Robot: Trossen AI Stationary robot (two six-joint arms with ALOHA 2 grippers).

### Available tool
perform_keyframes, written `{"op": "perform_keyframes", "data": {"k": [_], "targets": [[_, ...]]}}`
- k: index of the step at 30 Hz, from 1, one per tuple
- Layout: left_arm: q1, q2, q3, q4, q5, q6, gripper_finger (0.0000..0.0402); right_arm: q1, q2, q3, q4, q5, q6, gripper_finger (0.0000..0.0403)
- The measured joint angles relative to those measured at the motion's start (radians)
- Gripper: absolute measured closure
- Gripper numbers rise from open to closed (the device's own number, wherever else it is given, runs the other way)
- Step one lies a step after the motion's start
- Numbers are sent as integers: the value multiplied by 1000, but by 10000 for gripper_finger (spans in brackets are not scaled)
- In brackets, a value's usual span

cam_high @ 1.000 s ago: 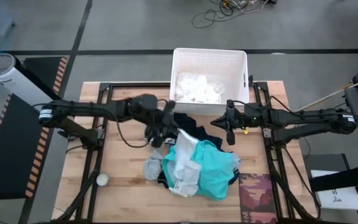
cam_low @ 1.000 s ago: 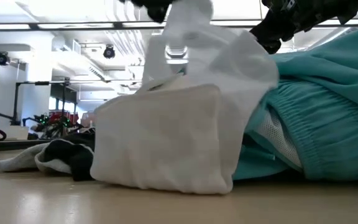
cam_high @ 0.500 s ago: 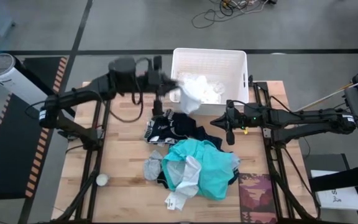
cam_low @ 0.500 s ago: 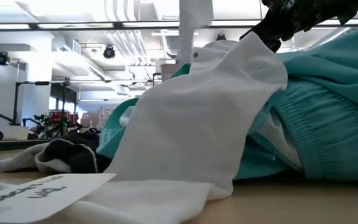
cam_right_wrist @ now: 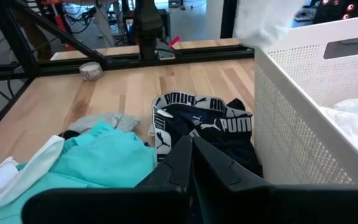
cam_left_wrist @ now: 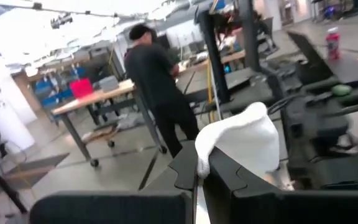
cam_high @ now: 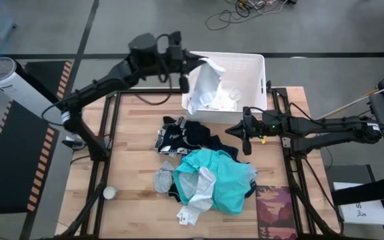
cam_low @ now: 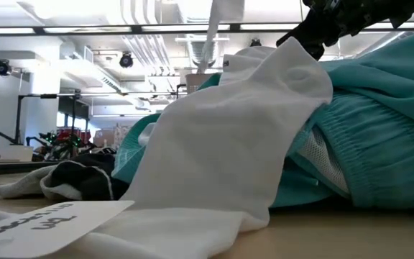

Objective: Sort clothes
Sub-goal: Put the white sock into the white laundry bin

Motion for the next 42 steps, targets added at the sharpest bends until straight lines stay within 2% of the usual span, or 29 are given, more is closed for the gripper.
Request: {"op": "perform_keyframes", "data": {"k": [10, 20, 25, 31, 38, 42], "targets": [[56, 183, 122, -129, 21, -37, 402, 0, 0, 0, 0, 0, -7, 403], [60, 210, 90, -155, 20, -7, 393, 0, 0, 0, -4, 0, -14, 403], [61, 208, 90, -159, 16, -5, 349, 0, 0, 1, -4, 0, -18, 403], [61, 202, 90, -175, 3, 9, 272, 0, 0, 1, -4, 0, -17, 403], [63, 195, 90, -224, -134, 31, 177, 0, 0, 1, -4, 0, -16, 403], [62, 188, 90, -244, -181, 54, 146, 0, 0, 1, -3, -1, -16, 403]]}}
